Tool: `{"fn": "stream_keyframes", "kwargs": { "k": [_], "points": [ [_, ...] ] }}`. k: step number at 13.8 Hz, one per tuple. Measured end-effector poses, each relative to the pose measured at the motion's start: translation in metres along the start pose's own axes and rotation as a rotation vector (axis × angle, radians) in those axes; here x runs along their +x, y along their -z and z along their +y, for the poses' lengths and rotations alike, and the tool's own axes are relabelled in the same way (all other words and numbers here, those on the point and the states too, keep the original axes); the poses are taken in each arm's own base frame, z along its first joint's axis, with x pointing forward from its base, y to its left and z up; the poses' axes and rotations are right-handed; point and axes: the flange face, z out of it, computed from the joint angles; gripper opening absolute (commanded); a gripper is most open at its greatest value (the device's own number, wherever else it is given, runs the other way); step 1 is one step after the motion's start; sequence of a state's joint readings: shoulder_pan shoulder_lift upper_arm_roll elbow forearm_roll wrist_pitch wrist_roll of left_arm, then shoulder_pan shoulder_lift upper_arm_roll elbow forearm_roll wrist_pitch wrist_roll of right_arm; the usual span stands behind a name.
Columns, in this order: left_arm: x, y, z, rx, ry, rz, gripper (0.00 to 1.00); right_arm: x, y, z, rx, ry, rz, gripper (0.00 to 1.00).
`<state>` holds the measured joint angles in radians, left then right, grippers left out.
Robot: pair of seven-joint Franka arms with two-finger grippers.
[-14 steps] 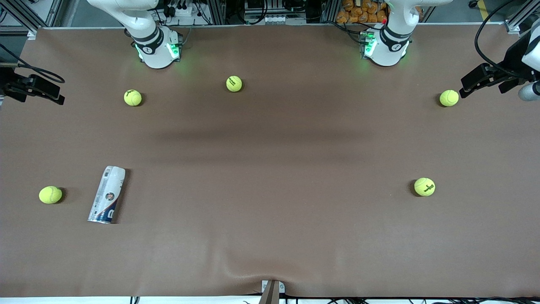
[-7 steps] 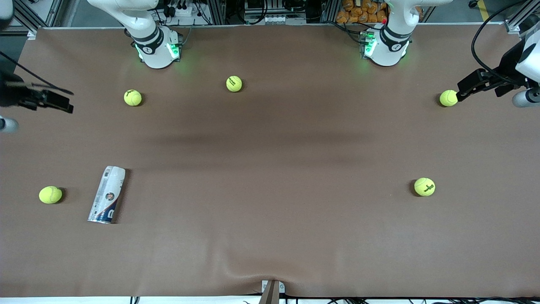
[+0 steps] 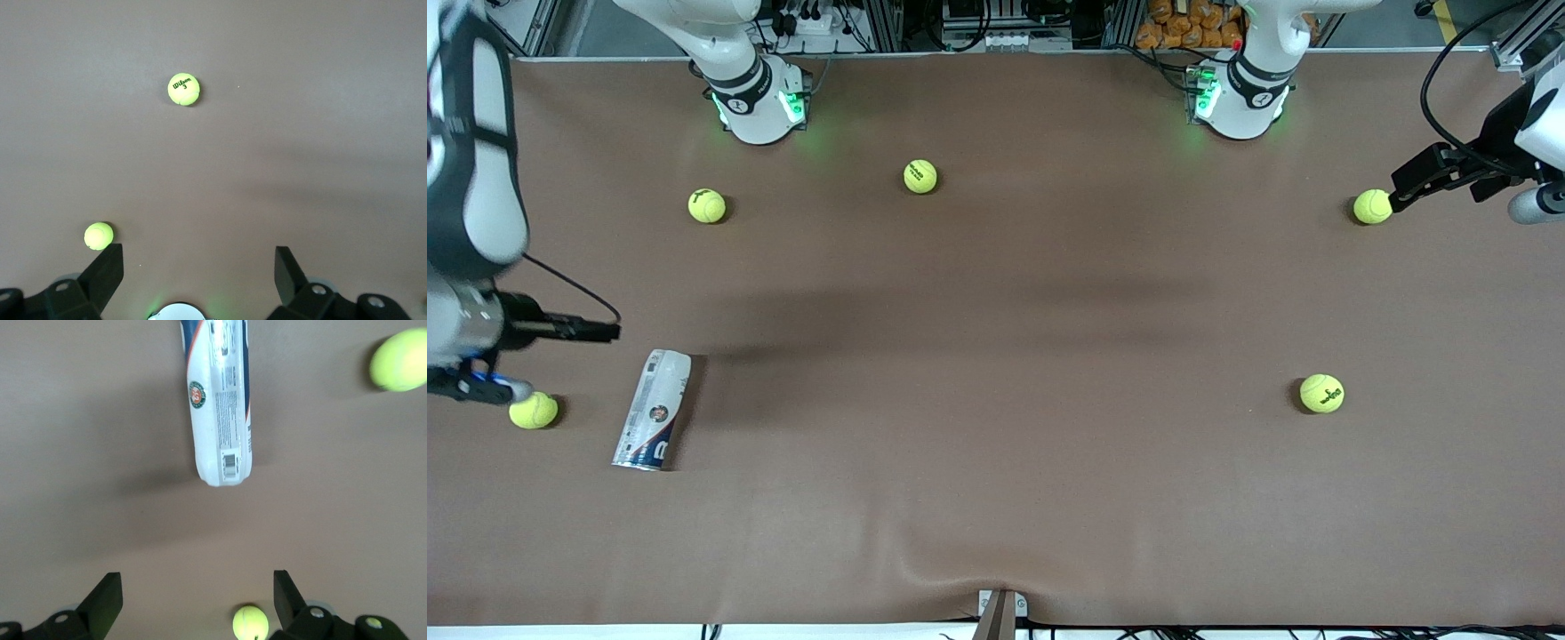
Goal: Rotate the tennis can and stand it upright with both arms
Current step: 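Lower the right gripper and grasp the tennis can around its body, then lift and carry the can with the right gripper toward table center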
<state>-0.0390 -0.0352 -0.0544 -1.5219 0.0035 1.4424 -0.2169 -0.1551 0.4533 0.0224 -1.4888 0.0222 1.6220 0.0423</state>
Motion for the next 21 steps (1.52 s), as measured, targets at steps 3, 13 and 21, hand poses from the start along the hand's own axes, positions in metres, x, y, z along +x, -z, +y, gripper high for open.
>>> {"fn": "stream_keyframes", "kwargs": {
  "k": [3,13,21],
  "points": [
    [0.000,-0.001,0.000,0.000,0.000,-0.002,1.00,0.039,-0.057,0.002,0.010,0.068,0.015,1.00],
    [0.000,-0.003,0.000,0.002,0.000,-0.007,1.00,0.093,-0.125,0.002,-0.004,0.219,0.169,1.00],
    [0.001,-0.005,0.001,0.003,-0.001,-0.012,1.00,0.093,-0.189,0.027,0.009,0.258,0.066,0.97]
  ]
}}
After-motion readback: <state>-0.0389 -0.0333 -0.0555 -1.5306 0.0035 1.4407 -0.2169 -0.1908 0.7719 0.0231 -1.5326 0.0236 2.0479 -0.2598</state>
